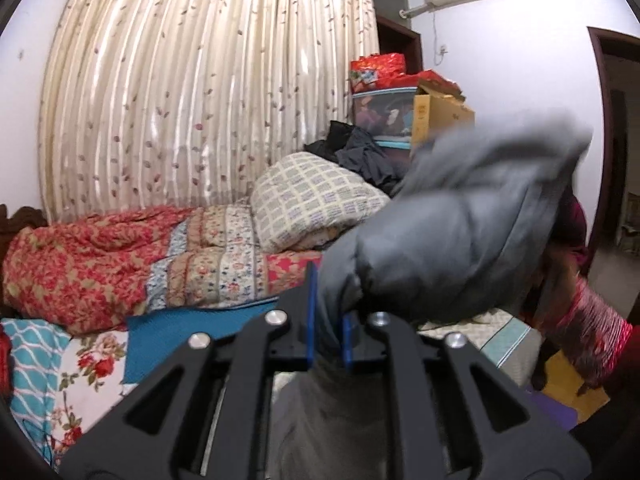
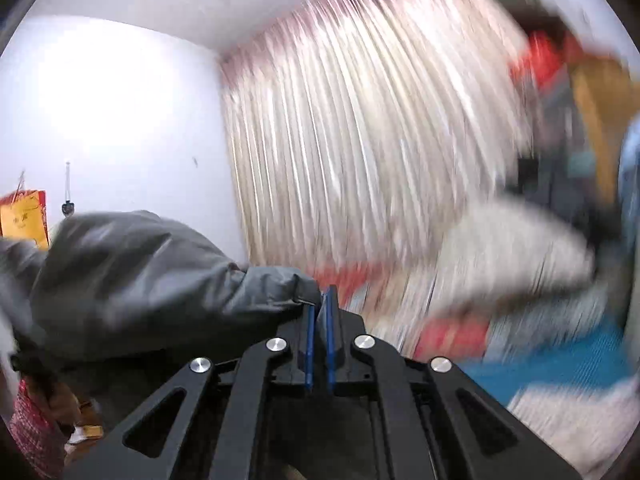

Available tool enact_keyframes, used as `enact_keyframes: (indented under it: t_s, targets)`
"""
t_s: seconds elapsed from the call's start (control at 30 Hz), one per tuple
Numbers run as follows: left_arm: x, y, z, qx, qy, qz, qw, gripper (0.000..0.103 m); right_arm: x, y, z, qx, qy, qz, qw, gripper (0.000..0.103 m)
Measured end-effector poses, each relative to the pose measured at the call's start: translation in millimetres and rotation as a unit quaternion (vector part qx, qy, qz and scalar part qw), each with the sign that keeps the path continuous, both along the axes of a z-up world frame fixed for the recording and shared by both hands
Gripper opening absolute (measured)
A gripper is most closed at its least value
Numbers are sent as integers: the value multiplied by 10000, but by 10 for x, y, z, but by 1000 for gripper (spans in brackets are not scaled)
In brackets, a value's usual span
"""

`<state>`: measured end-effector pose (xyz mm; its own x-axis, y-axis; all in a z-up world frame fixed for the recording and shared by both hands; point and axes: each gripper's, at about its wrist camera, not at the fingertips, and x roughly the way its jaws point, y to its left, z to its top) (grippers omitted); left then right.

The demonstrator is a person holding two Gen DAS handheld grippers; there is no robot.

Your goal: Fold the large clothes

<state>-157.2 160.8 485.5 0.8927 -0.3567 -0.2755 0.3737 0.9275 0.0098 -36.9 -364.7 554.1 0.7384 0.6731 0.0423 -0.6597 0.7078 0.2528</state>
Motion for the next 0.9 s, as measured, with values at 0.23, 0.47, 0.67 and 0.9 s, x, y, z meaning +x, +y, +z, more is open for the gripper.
enact_keyframes:
  t_s: [0.23, 0.47, 0.67, 0.9]
  targets:
    - [660, -343, -630, 1072, 446, 970, 9885, 74, -339, -119, 531, -756, -466, -738, 9933, 17]
    - [339, -743, -1380, 815, 662, 545, 9930, 75, 363, -47, 184, -1491, 251, -1343, 9793, 17]
    - [-61, -1638, -1668, 546, 186, -115, 9983, 77, 671, -7, -77, -1458, 756, -1233, 9787, 17]
    - [-53, -2763, -2322, 1763, -1398, 827, 9708, 78, 437, 39, 99, -1272, 849, -769, 9852, 17]
